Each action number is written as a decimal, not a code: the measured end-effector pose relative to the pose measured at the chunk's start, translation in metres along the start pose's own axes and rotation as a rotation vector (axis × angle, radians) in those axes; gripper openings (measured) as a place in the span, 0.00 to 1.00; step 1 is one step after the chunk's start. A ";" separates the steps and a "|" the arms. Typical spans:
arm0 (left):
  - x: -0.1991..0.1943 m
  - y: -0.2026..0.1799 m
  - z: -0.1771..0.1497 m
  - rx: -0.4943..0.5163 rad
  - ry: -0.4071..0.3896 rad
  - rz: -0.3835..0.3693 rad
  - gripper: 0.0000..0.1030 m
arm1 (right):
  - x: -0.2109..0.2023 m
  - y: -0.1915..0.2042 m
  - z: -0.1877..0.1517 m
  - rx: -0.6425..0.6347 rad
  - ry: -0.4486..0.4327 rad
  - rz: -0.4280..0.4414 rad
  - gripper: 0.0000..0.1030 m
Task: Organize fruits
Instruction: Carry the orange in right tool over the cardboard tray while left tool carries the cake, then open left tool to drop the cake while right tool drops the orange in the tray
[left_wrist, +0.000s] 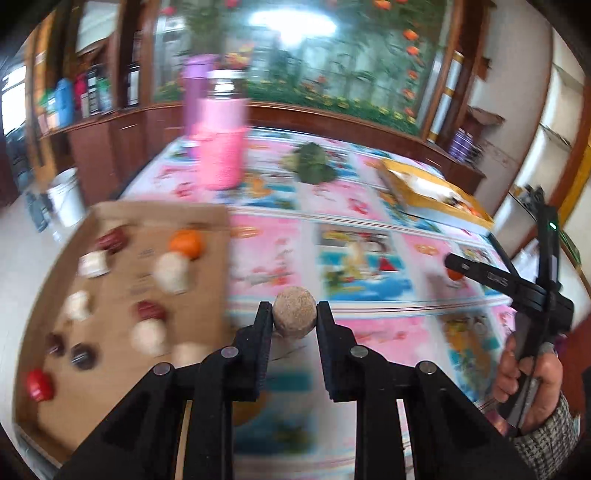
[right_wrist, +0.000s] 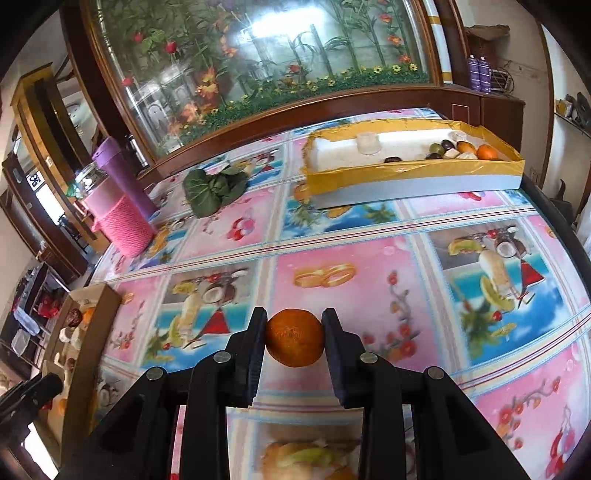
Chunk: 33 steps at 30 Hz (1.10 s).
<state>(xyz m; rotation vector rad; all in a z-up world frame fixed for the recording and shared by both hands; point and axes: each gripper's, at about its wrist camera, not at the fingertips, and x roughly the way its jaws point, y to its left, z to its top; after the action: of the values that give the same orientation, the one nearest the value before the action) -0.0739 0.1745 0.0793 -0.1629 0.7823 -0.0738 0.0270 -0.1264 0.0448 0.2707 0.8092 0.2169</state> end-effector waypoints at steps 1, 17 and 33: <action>-0.007 0.021 -0.004 -0.040 -0.001 0.025 0.22 | -0.002 0.011 -0.004 -0.010 0.008 0.022 0.32; -0.026 0.154 -0.054 -0.251 0.037 0.219 0.22 | 0.001 0.251 -0.100 -0.420 0.166 0.346 0.33; -0.029 0.156 -0.058 -0.279 0.011 0.226 0.37 | 0.002 0.305 -0.154 -0.667 0.112 0.296 0.34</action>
<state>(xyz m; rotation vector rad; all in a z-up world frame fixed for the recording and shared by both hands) -0.1345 0.3252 0.0321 -0.3371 0.8151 0.2494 -0.1120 0.1854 0.0392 -0.2563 0.7623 0.7659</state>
